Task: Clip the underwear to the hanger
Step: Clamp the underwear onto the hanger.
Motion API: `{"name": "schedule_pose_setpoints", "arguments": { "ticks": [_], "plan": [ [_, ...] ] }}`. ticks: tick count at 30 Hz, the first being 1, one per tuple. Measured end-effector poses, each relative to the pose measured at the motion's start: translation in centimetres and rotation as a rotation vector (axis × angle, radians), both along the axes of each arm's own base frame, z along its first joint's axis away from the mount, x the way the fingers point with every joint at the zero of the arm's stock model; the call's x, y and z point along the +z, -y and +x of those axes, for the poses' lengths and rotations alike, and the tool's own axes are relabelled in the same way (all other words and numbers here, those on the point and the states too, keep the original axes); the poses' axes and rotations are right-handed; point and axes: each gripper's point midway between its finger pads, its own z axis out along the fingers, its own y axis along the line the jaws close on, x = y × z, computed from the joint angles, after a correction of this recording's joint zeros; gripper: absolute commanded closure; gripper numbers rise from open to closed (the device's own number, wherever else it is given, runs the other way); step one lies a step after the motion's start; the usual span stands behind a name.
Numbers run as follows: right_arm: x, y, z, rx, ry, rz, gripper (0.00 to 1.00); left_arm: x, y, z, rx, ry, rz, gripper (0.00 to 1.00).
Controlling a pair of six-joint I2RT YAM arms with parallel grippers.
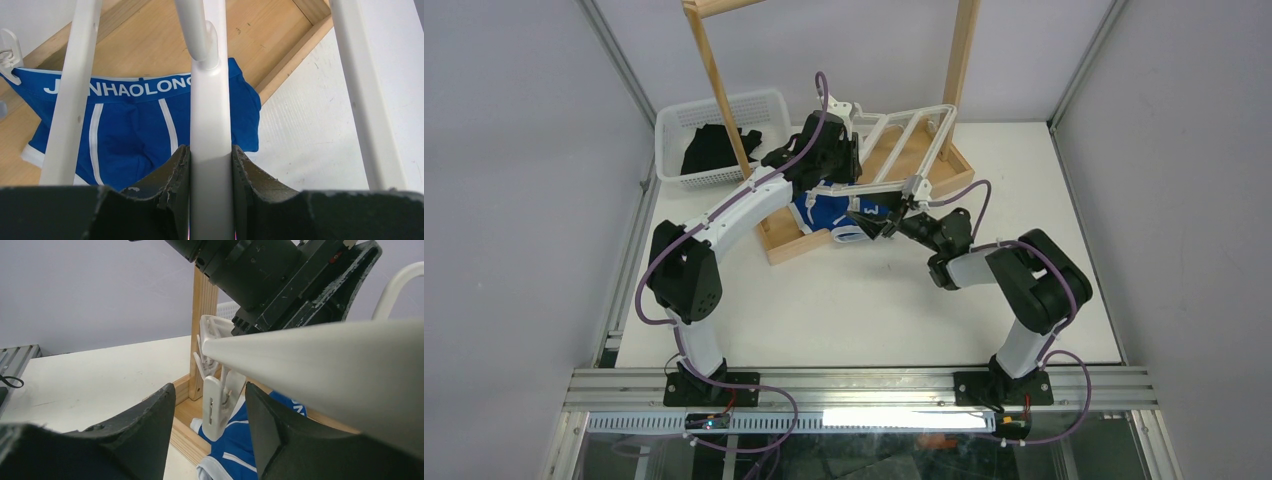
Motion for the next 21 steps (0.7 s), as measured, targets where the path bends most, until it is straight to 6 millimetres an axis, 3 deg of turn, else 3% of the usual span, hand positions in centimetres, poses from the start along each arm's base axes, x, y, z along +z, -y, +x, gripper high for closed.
{"name": "schedule_pose_setpoints", "arguments": {
  "ticks": [21],
  "plan": [
    [-0.01,0.56,0.49,-0.012,0.002,-0.002,0.43,-0.07,0.01,0.03,-0.004,0.004,0.003,1.00]
  ]
}}
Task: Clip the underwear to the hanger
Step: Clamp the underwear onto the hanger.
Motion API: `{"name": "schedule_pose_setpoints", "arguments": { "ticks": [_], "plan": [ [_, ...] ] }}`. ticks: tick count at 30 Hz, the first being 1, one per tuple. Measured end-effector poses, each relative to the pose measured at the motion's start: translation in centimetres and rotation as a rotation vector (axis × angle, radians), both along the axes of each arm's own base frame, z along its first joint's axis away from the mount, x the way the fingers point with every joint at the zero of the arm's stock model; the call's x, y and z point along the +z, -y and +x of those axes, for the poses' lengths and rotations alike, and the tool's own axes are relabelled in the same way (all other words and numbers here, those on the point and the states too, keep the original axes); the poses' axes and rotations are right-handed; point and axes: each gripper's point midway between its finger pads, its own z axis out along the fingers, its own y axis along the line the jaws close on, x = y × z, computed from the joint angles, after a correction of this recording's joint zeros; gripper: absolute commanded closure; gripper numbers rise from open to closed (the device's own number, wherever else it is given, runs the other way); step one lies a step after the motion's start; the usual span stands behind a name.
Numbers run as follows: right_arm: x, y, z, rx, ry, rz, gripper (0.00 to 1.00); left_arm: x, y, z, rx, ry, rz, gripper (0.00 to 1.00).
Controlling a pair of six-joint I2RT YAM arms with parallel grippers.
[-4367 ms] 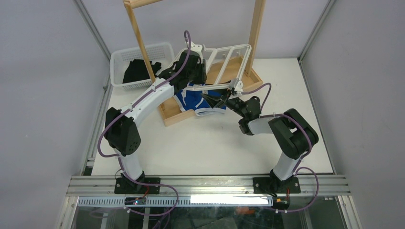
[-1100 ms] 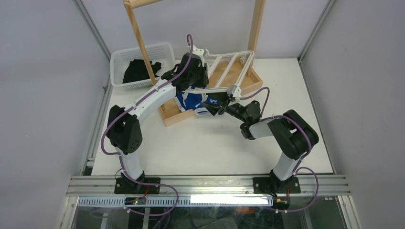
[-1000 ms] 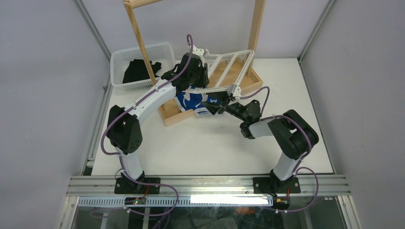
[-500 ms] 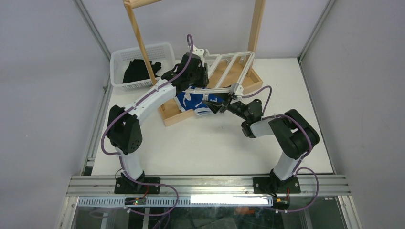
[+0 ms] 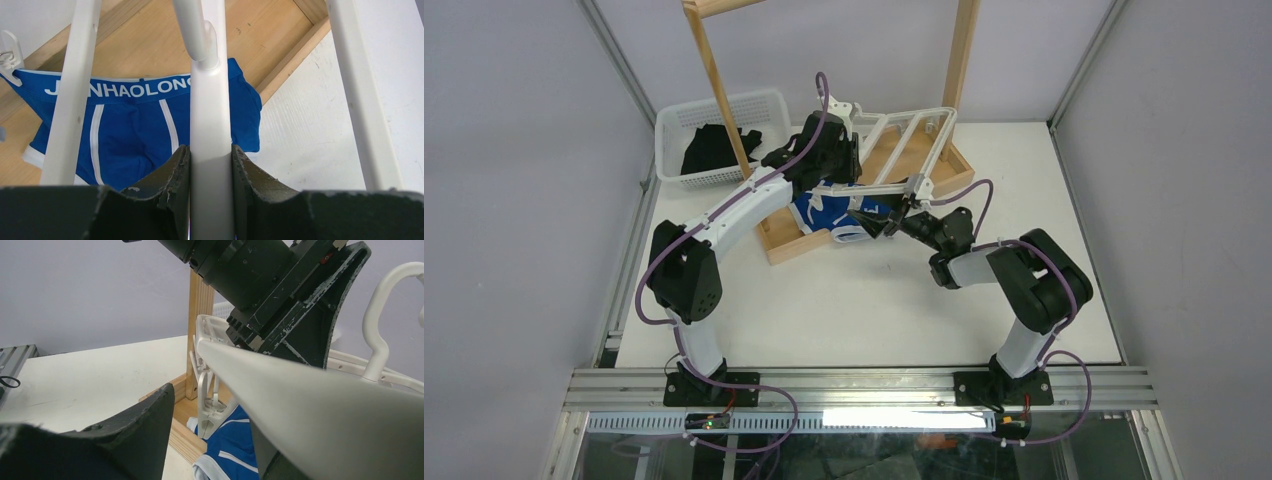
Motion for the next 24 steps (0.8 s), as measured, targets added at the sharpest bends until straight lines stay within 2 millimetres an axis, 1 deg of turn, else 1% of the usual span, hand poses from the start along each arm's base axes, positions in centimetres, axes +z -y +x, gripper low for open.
{"name": "schedule_pose_setpoints", "arguments": {
  "ticks": [7,9,10,14,17,18,24],
  "plan": [
    [0.50,-0.08,0.17,0.000,0.006,0.009,0.48,0.02,0.05,-0.04,-0.003,-0.001,-0.002,1.00],
    [0.63,-0.09,0.23,-0.002,0.009,0.012,0.53,0.01,0.11,-0.08,-0.006,-0.002,-0.004,1.00],
    [0.65,-0.09,0.25,-0.003,0.009,0.012,0.56,0.01,0.12,-0.09,-0.008,-0.002,-0.004,1.00],
    [0.63,0.43,1.00,-0.036,-0.001,0.020,0.81,-0.08,0.04,-0.21,-0.005,-0.009,-0.003,1.00],
    [0.71,0.27,0.78,-0.025,-0.004,0.024,0.99,0.00,0.09,-0.13,-0.012,-0.001,-0.003,1.00],
    [0.73,0.19,0.70,-0.021,-0.008,0.026,1.00,0.03,0.06,-0.11,-0.013,0.000,-0.002,1.00],
    [0.75,0.13,0.64,-0.018,-0.014,0.030,1.00,0.05,0.06,-0.07,-0.013,0.002,-0.002,1.00]
  ]
}}
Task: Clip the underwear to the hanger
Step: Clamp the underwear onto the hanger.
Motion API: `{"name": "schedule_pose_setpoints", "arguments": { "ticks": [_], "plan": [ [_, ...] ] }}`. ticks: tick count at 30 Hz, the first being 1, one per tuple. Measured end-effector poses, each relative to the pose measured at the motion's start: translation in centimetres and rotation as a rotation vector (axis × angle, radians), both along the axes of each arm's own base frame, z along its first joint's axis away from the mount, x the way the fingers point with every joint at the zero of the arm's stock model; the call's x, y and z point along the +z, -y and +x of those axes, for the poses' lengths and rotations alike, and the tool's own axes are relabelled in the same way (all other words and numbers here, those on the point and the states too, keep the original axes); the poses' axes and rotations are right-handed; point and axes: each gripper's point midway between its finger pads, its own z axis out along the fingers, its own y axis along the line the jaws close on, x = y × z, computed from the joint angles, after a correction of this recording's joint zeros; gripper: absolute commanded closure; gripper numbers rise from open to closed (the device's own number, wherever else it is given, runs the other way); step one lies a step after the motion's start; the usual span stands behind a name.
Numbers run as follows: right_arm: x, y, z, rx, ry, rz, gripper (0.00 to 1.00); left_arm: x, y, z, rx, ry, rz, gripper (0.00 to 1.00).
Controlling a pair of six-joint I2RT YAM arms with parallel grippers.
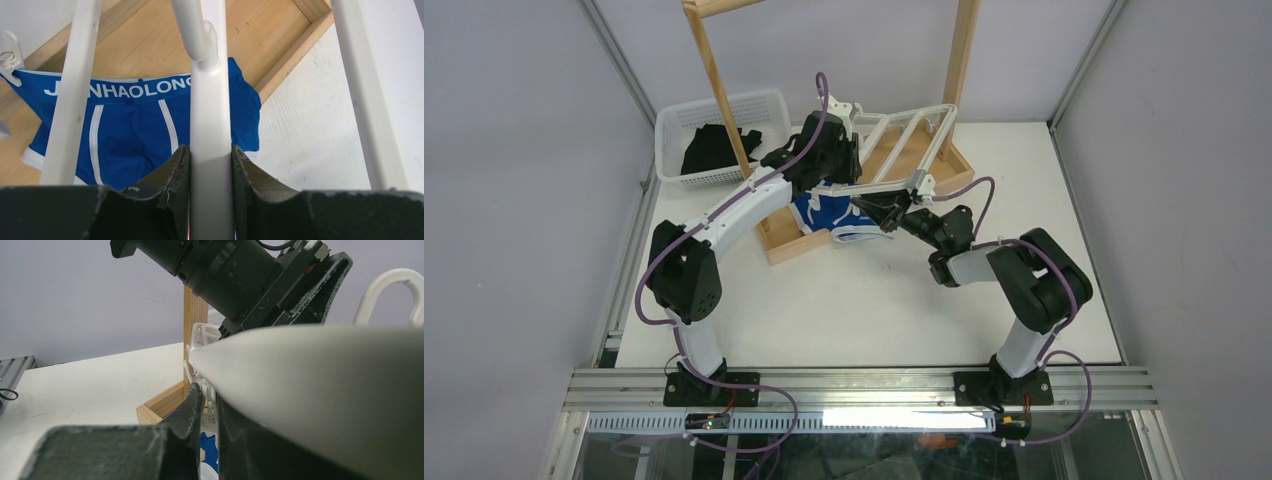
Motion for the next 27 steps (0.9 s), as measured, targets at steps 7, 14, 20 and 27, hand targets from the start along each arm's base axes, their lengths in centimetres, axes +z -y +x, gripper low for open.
{"name": "schedule_pose_setpoints", "arguments": {
  "ticks": [7,14,20,27],
  "plan": [
    [-0.4,0.3,0.0,-0.016,-0.043,0.015,1.00,-0.2,0.0,0.0,0.000,0.001,-0.002,1.00],
    [-2.2,1.8,-0.9,-0.085,-0.142,0.034,1.00,-1.8,1.6,-0.8,-0.036,-0.021,0.010,1.00],
    [-4.9,4.0,-1.5,-0.180,-0.237,0.031,1.00,-4.9,4.0,-1.3,-0.082,-0.064,0.035,1.00],
    [-7.4,6.8,-0.9,-0.289,-0.334,0.040,1.00,-6.9,7.0,-0.1,-0.115,-0.069,0.033,1.00]
  ]
}}
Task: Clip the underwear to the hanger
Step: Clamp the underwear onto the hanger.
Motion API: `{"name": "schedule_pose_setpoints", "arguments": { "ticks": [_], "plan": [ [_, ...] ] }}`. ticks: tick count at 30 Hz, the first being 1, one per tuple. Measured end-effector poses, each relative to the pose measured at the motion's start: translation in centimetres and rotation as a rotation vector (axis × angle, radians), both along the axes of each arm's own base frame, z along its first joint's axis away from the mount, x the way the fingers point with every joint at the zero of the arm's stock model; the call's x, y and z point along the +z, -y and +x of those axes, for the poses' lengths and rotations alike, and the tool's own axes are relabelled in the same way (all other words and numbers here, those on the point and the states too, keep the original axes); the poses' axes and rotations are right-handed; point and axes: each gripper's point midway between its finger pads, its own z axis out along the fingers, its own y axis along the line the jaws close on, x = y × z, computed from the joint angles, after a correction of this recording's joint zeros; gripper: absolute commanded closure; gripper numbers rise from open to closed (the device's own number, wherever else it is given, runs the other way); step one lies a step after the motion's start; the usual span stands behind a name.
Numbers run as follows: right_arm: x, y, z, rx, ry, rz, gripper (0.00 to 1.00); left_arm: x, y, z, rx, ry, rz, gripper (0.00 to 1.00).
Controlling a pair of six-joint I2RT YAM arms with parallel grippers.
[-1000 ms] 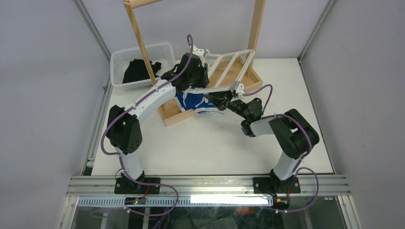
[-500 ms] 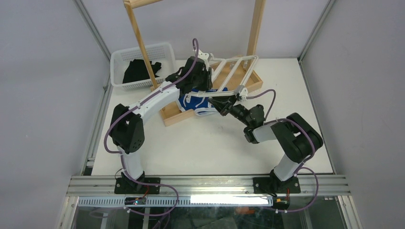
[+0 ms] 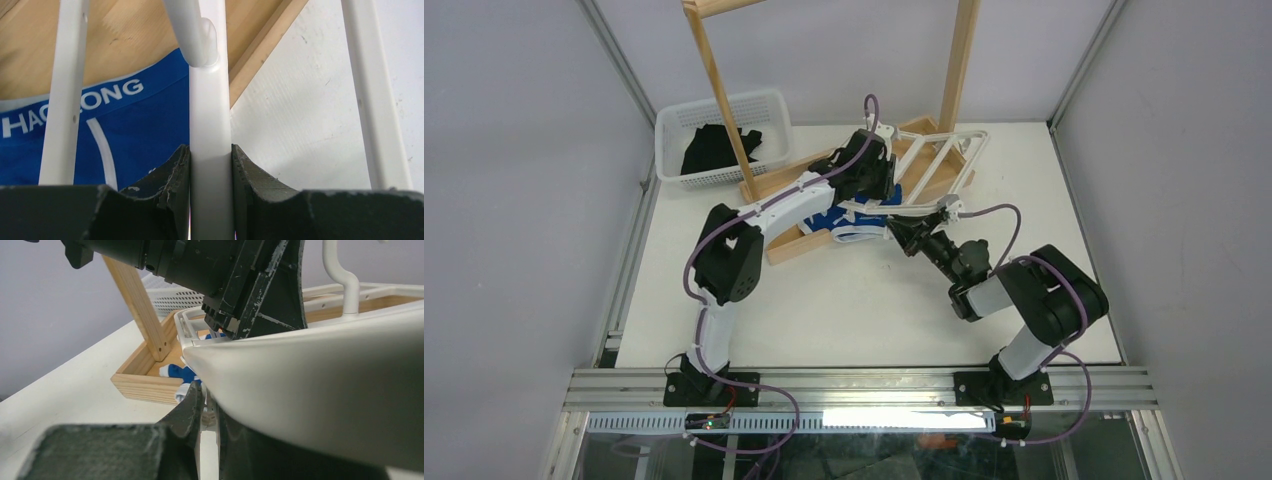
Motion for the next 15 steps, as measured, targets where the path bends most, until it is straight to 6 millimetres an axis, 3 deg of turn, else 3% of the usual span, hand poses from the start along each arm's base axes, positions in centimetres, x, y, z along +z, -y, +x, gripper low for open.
{"name": "schedule_pose_setpoints", "arguments": {
  "ticks": [9,15],
  "plan": [
    [-0.5,2.7,1.9,-0.059,-0.049,0.035,1.00,-0.4,2.5,2.1,-0.014,0.018,-0.025,1.00],
    [-0.6,3.1,2.4,-0.051,-0.070,0.052,1.00,-0.6,2.8,2.6,-0.015,0.026,-0.031,0.64]
  ]
}}
